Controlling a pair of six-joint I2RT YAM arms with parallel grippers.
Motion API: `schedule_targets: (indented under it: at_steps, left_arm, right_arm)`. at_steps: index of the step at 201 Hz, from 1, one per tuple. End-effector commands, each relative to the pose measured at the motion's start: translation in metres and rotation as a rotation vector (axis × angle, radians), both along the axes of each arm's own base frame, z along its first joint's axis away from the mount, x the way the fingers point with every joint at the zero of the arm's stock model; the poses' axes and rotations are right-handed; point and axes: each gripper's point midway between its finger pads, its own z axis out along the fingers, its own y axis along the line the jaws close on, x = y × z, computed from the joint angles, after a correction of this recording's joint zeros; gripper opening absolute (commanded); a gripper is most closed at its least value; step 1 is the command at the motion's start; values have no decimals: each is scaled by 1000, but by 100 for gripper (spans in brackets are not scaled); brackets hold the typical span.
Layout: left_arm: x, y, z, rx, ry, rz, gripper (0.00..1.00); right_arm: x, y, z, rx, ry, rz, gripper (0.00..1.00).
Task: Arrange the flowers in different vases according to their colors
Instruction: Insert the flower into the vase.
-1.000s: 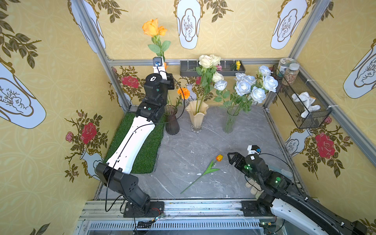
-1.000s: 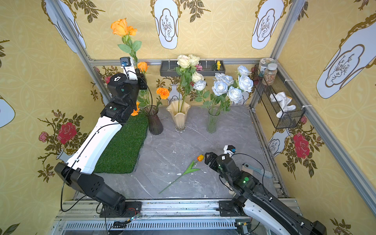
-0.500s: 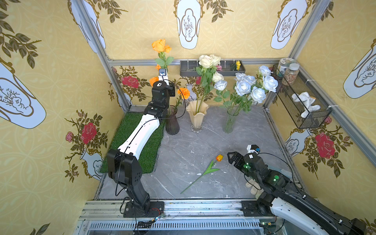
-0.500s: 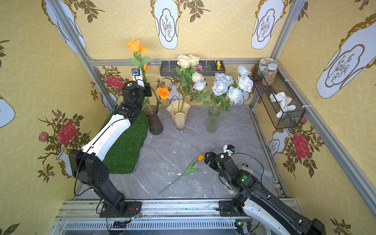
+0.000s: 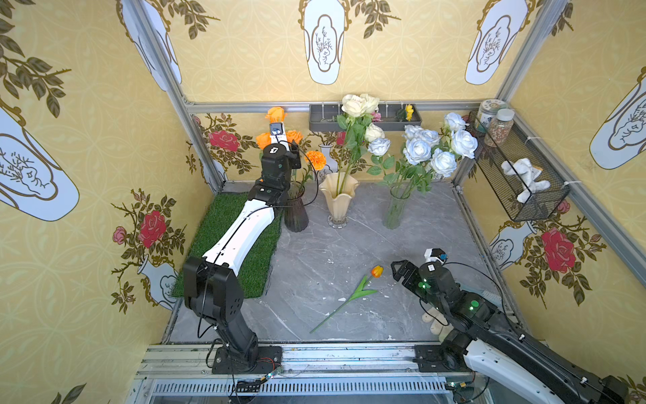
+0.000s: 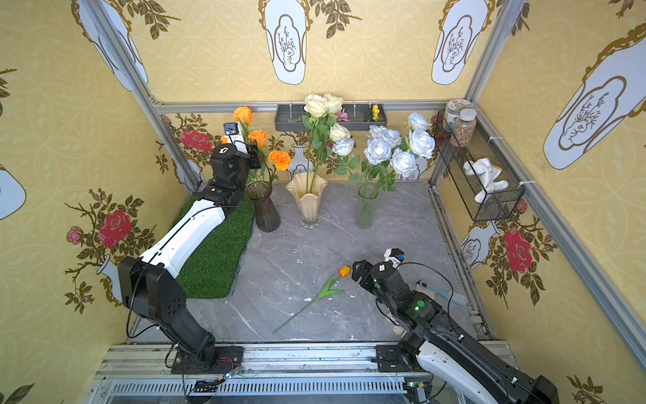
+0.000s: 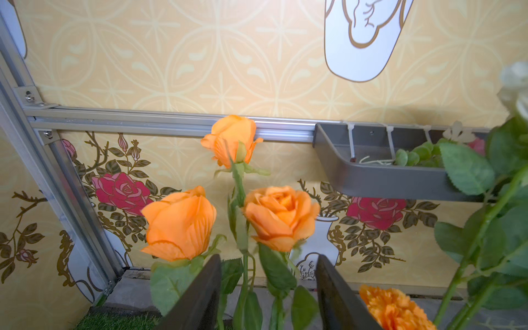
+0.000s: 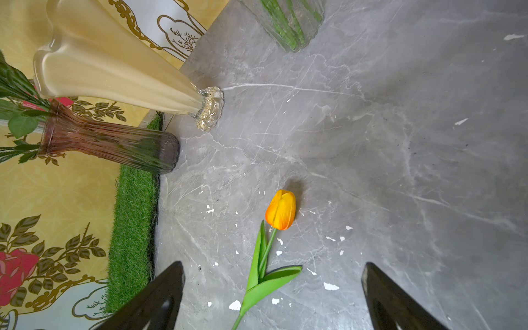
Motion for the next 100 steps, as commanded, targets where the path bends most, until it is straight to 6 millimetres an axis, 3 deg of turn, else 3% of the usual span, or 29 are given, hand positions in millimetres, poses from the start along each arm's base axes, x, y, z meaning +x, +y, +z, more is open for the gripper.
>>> schedule_targets:
  at_steps: [1, 41, 64, 79, 100]
  left_arm:
    - [-10, 1, 26, -92, -52, -23, 60]
    - [-51, 11, 82, -224, -125, -53, 65]
    - [-86, 19, 98, -298, -129, -82, 65]
    - [-114, 26, 93, -344, -100, -86, 64]
    - [-157, 41, 56, -397, -23, -78, 64]
  right_arm:
    - [5, 4, 12, 31, -43, 2, 97]
    - [4, 3, 10, 23, -22, -5, 97]
    - [4, 6, 6, 6, 13, 5, 97]
    - [4, 7, 3, -14, 47, 8, 97]
    - [2, 7, -2, -50, 115, 6, 99]
